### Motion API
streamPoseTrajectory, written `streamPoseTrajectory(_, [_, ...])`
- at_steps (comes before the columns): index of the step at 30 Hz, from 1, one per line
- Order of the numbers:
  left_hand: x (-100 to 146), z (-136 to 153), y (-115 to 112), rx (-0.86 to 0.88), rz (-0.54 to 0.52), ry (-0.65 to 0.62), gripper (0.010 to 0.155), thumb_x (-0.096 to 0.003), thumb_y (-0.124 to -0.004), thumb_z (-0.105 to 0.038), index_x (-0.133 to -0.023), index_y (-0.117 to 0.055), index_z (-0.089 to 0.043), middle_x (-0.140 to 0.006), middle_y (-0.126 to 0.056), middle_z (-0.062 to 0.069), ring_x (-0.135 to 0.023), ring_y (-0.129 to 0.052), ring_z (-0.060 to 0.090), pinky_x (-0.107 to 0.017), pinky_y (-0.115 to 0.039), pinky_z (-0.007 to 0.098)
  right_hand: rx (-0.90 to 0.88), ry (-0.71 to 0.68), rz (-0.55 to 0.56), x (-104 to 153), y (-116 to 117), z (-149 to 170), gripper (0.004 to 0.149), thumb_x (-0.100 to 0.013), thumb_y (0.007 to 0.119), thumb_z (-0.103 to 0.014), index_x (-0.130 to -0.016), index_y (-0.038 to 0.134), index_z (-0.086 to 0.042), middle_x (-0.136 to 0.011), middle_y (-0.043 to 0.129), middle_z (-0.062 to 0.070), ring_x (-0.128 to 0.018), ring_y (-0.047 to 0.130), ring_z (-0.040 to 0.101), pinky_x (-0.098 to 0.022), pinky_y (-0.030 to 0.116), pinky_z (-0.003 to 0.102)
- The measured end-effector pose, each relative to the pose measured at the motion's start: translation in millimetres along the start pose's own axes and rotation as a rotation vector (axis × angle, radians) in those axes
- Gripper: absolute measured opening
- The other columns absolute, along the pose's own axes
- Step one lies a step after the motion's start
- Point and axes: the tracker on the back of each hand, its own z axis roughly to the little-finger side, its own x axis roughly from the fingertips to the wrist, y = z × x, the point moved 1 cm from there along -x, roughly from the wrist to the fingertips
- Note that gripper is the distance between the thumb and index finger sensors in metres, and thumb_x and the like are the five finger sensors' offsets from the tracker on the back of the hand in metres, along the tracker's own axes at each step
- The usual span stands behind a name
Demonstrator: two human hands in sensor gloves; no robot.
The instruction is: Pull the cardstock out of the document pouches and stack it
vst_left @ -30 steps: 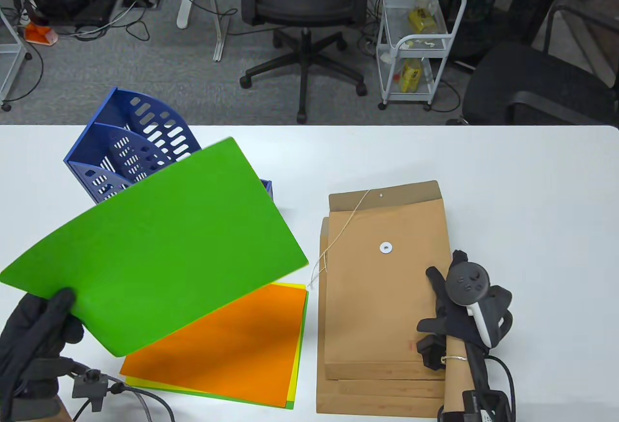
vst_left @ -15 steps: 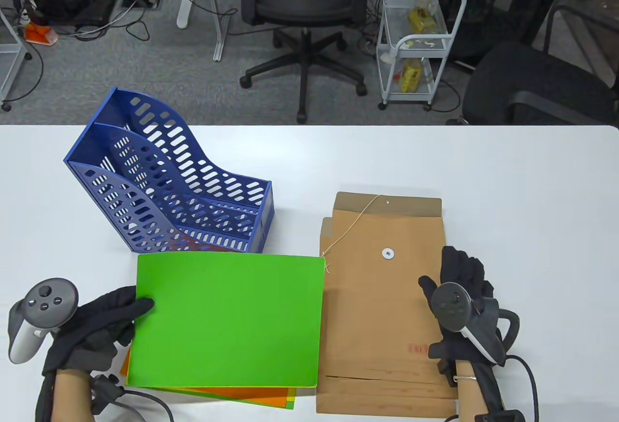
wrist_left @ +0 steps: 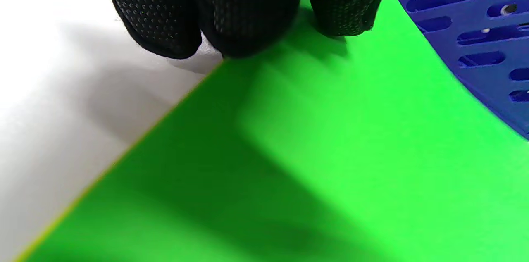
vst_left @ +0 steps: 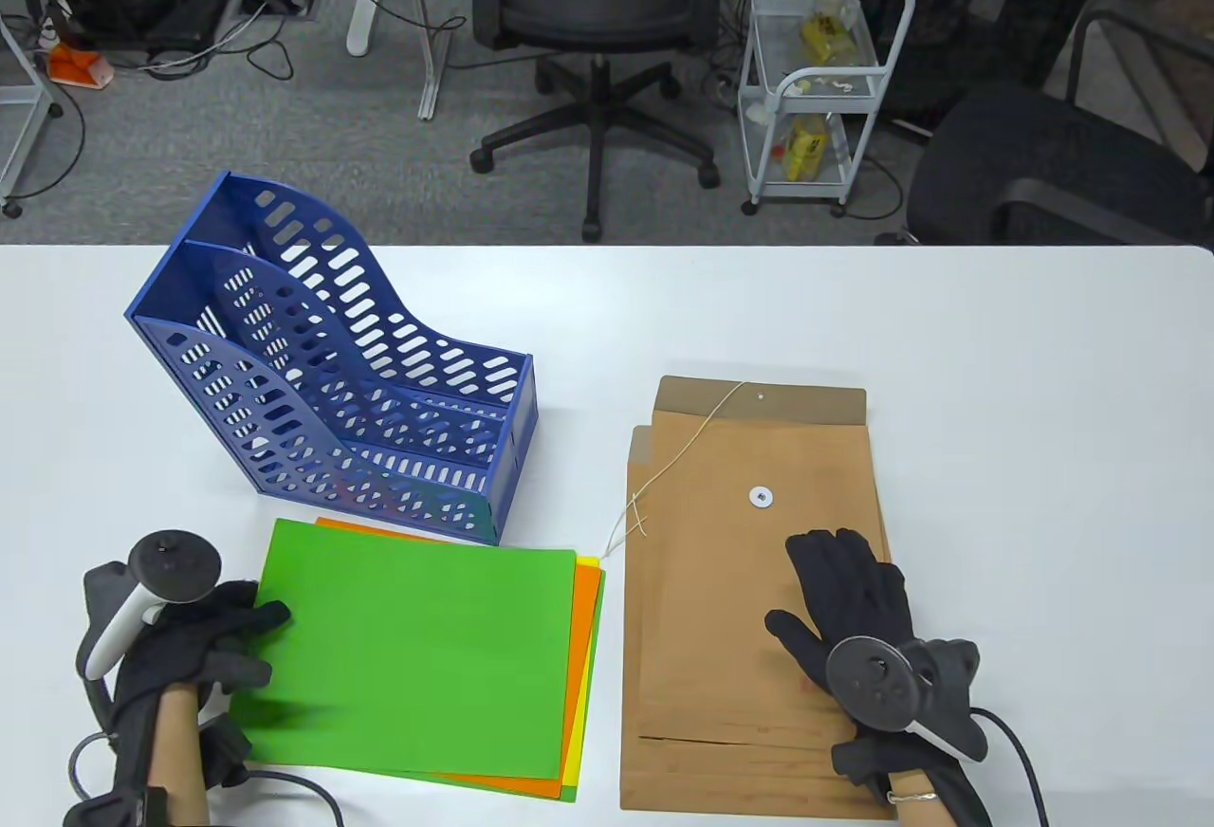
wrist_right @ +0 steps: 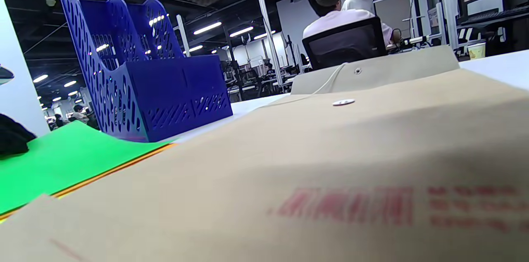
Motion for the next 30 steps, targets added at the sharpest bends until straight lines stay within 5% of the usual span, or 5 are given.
streamPoseTrajectory(6, [20, -19, 8, -0.170, -0.139, 0.047, 0.071, -0.0656, -0.070, -0.046, -0.119, -0.049, -0.004, -0.112, -0.067, 0.032, -0.073, -0.088, 0.031, -0.065, -0.070, 0.060, -0.001, -0.026, -0.028, 0, 5, -5, 0.070, -0.071, 0.050, -0.053, -0.124, 0.026, -0.014, -0.126, 0.041, 0.019, -0.116, 0.036, 0.049, -0.077, 0.040, 0.069])
streamPoseTrajectory(9, [39, -35, 11, -0.258, -0.258, -0.037, 0.072, -0.0661, -0.067, -0.049, -0.121, -0.045, -0.007, -0.118, -0.057, 0.032, -0.091, -0.078, 0.041, -0.069, -0.064, 0.065, -0.008, -0.045, -0.035, 0, 6, -7, 0.071, -0.070, 0.050, -0.054, -0.124, 0.026, -0.014, -0.126, 0.040, 0.018, -0.116, 0.036, 0.049, -0.077, 0.039, 0.070])
streamPoseTrajectory(16, [81, -77, -2, -0.214, -0.506, -0.628, 0.073, -0.0639, -0.065, -0.053, -0.122, -0.040, -0.016, -0.126, -0.046, 0.022, -0.110, -0.054, 0.046, -0.075, -0.050, 0.072, 0.006, -0.087, -0.068, 2, 9, -13, 0.073, -0.069, 0.050, -0.056, -0.125, 0.025, -0.015, -0.127, 0.039, 0.018, -0.117, 0.035, 0.049, -0.077, 0.038, 0.070])
streamPoseTrajectory(21, [83, -92, -19, -0.294, -0.474, -0.749, 0.077, -0.0635, -0.062, -0.057, -0.123, -0.030, -0.019, -0.129, -0.036, 0.020, -0.115, -0.039, 0.047, -0.076, -0.043, 0.074, -0.015, -0.111, -0.085, 3, 9, -17, 0.074, -0.069, 0.050, -0.057, -0.125, 0.024, -0.015, -0.127, 0.039, 0.019, -0.117, 0.035, 0.050, -0.077, 0.038, 0.071])
streamPoseTrajectory(30, [75, -113, -48, -0.468, -0.363, -0.809, 0.079, -0.0630, -0.060, -0.059, -0.123, -0.031, -0.017, -0.128, -0.037, 0.022, -0.114, -0.040, 0.048, -0.076, -0.043, 0.073, -0.013, -0.129, -0.118, 4, 12, -21, 0.074, -0.069, 0.050, -0.058, -0.125, 0.026, -0.015, -0.127, 0.039, 0.020, -0.116, 0.036, 0.050, -0.077, 0.039, 0.071])
